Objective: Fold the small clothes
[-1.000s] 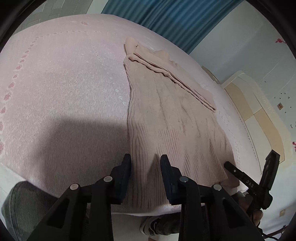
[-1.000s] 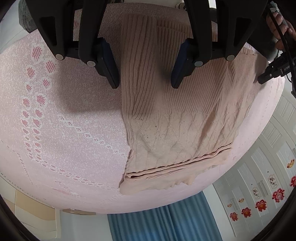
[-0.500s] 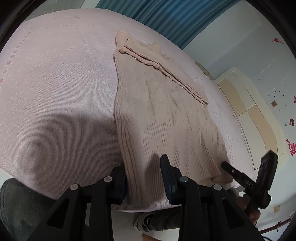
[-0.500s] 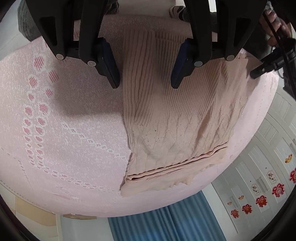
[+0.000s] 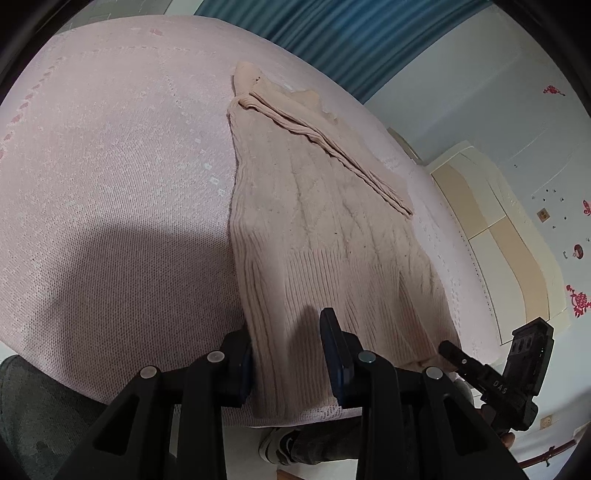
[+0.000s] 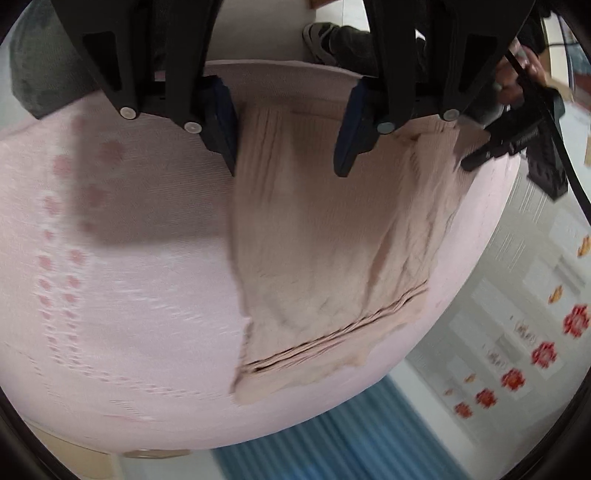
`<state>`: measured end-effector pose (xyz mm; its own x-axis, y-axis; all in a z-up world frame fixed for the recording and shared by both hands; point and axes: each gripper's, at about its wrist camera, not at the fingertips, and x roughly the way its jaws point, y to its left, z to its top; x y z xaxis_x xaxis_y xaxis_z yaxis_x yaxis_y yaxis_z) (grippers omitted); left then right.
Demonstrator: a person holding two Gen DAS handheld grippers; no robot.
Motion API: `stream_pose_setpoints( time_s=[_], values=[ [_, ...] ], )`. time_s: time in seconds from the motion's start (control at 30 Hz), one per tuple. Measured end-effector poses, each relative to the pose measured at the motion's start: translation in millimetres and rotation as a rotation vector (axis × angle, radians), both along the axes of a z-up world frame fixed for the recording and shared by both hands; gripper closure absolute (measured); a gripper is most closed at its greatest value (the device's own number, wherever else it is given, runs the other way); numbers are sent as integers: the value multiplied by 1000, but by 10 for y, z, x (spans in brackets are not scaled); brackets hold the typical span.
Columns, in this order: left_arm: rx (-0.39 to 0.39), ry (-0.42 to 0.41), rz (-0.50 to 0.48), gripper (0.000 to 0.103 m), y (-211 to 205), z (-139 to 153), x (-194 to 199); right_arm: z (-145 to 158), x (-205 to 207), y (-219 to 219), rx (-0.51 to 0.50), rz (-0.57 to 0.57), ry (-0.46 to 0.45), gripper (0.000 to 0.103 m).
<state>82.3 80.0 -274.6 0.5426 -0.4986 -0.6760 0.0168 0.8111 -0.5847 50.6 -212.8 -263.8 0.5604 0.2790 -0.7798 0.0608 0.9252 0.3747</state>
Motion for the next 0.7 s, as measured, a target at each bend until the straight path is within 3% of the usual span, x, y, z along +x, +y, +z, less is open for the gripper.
stream_pose_setpoints(
  time_s=[0.13, 0.2, 0.27, 0.37, 0.5, 0.7],
  values=[
    [15, -6, -1, 74, -22, 7, -9, -11, 36, 138, -61, 16, -9, 53],
    [20, -8, -1, 74, -35, 10, -13, -21, 29, 124, -70, 0, -11, 62],
    [21, -9, 1, 74, -35, 14, -25, -39, 19, 56, -57, -26, -8, 77],
    [26, -11, 2, 74, -39, 23, -46, -74, 23, -66, 9, -52, 2, 85],
    [55, -18, 8, 78, -57, 43, -89, -90, 12, -133, 56, -77, -2, 88],
    [120, -33, 18, 83, -113, 56, -107, -42, 4, 14, -53, -55, -29, 88]
  ],
)
